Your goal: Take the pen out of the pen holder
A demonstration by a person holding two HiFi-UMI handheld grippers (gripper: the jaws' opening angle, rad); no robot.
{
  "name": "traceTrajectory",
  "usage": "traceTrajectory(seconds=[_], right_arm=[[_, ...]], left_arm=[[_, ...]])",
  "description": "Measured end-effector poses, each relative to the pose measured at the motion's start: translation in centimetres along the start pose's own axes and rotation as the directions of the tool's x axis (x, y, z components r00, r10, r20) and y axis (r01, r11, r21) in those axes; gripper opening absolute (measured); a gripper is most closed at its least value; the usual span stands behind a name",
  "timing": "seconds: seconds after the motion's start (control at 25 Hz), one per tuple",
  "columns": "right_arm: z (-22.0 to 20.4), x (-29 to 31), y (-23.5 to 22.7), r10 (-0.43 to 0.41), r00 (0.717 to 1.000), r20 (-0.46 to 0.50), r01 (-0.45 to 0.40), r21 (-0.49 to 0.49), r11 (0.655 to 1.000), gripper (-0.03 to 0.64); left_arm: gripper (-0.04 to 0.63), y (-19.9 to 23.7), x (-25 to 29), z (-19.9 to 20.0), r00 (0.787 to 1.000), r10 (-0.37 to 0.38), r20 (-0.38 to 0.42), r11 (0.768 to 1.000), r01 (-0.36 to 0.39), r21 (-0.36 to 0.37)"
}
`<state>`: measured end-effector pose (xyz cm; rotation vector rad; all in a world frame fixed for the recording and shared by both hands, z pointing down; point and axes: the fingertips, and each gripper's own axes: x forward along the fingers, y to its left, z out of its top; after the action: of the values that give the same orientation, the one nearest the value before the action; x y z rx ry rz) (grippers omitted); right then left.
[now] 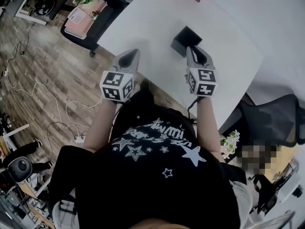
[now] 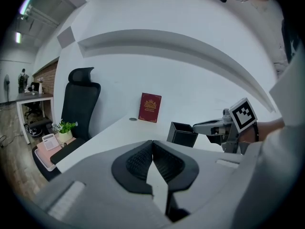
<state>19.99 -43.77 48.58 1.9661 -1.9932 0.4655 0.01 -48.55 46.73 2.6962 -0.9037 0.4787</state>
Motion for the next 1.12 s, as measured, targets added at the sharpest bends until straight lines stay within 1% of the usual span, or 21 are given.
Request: traceTrajectory(seconds=[0.04, 0.32, 0.52, 0.64, 0.84, 1.0, 1.12], right_arm=[[0.0, 0.1, -0.2, -0.006, 1.0, 0.0, 0.006, 0.007, 1.0, 0.046], [0.0, 0.3, -0.8, -0.021, 1.0, -0.005, 0.021, 0.023, 1.0, 0.043], [1.0, -0.1, -1.0, -0.001, 1.0, 0.025, 0.001, 0.019, 1.0, 0.043], [1.9, -1.1, -1.2, 0.017, 0.998, 0.053, -0.017, 0.003, 1.0, 0.043], [3.8, -3.1, -0.8, 0.075, 0.99, 0.123, -0.072, -0.031, 0.997, 0.043], [5.6, -5.6, -0.3, 0.124, 0.974, 0.188, -0.114, -0.066, 0.991, 0.043], [6.9, -7.6, -0.1, 0.143, 0.962, 0.231, -0.122, -0.104, 0.987, 0.043]], left_arm=[[0.011, 0.2, 0.4, 0.1, 1.0, -0.009, -0.004, 1.0, 0.009, 0.002], [0.011, 0.4, 2.4, 0.6, 0.999, -0.048, -0.015, 0.999, 0.048, 0.019], [0.011, -0.3, 2.3, 1.2, 0.999, -0.039, -0.006, 0.999, 0.039, 0.03], [0.011, -1.1, 1.4, 1.3, 1.0, -0.014, 0.01, 0.999, 0.014, 0.033], [0.011, -2.5, -1.5, 0.6, 0.997, 0.059, 0.039, 0.998, -0.06, 0.027], [0.011, -4.5, -4.5, -0.3, 0.989, 0.131, 0.066, 0.991, -0.132, 0.011], [0.011, -6.2, -7.0, -1.1, 0.982, 0.171, 0.084, 0.985, -0.172, 0.005]])
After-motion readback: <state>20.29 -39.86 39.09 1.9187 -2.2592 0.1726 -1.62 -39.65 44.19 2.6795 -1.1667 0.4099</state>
